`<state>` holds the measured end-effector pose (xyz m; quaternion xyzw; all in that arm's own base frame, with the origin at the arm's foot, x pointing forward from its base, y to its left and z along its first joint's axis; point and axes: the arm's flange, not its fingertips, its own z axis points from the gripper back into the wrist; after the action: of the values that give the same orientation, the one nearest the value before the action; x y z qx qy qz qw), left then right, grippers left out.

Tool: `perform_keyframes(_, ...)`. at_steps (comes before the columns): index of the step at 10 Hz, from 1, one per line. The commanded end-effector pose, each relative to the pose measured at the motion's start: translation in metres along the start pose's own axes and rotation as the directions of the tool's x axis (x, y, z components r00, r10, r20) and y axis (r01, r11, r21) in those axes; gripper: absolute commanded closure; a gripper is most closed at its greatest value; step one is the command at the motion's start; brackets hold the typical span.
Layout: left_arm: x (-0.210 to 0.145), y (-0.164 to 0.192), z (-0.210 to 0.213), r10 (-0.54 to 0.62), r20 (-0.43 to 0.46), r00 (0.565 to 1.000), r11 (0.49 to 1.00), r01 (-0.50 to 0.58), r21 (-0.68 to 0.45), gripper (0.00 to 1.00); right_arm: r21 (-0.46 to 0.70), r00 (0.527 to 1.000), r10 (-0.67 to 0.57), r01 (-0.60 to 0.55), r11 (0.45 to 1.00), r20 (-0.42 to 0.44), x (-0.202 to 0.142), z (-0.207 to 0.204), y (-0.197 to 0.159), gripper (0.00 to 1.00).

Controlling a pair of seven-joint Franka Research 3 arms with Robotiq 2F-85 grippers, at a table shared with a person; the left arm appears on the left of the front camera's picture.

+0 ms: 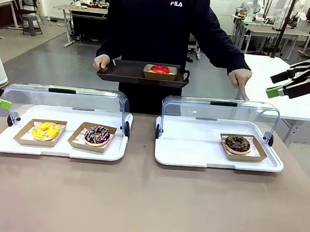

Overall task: Provide the desired donut to the person.
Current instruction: Pick up and lift the Paper togo box containing the Donut pointed at by the person.

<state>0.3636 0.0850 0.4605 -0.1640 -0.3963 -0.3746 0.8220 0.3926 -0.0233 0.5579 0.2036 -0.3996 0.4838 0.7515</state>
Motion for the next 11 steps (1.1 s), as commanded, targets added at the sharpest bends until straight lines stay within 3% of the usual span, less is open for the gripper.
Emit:
perform_keyframes(1, -0.003, 0.002, -0.001, -0.015, 0.017, 1.000, 1.000, 0.015, -0.007, 0.00, 0.016, 1.000, 0.001, -0.001, 1.000, 0.001, -0.001, -0.002, -0.001, 0.00)
perform_keyframes(4, -0.003, 0.002, -0.001, -0.015, 0.017, 1.000, 1.000, 0.015, -0.007, 0.00, 0.000, 1.000, 0.000, 0.000, 1.000, 0.000, 0.000, 0.000, 0.000, 0.00)
perform_keyframes(5, -0.003, 0.002, -0.001, -0.015, 0.017, 1.000, 1.000, 0.015, -0.007, 0.00, -0.059, 0.984, 0.048, -0.058, 0.997, -0.170, 0.013, -0.015, 0.001, 0.00)
perform_keyframes(7, -0.003, 0.002, -0.001, -0.015, 0.017, 1.000, 1.000, 0.015, -0.007, 0.00, 0.006, 0.879, 0.147, -0.162, 0.987, -0.453, 0.014, -0.059, 0.006, 0.00)
perform_keyframes(9, -0.003, 0.002, -0.001, -0.015, 0.017, 1.000, 1.000, 0.015, -0.007, 0.00, 0.038, 0.781, 0.206, -0.228, 0.973, -0.589, -0.007, -0.095, 0.008, 0.00)
perform_keyframes(11, -0.003, 0.002, -0.001, -0.015, 0.017, 1.000, 1.000, 0.015, -0.007, 0.00, 0.107, 0.696, 0.252, -0.245, 0.964, -0.673, -0.045, -0.132, -0.012, 0.00)
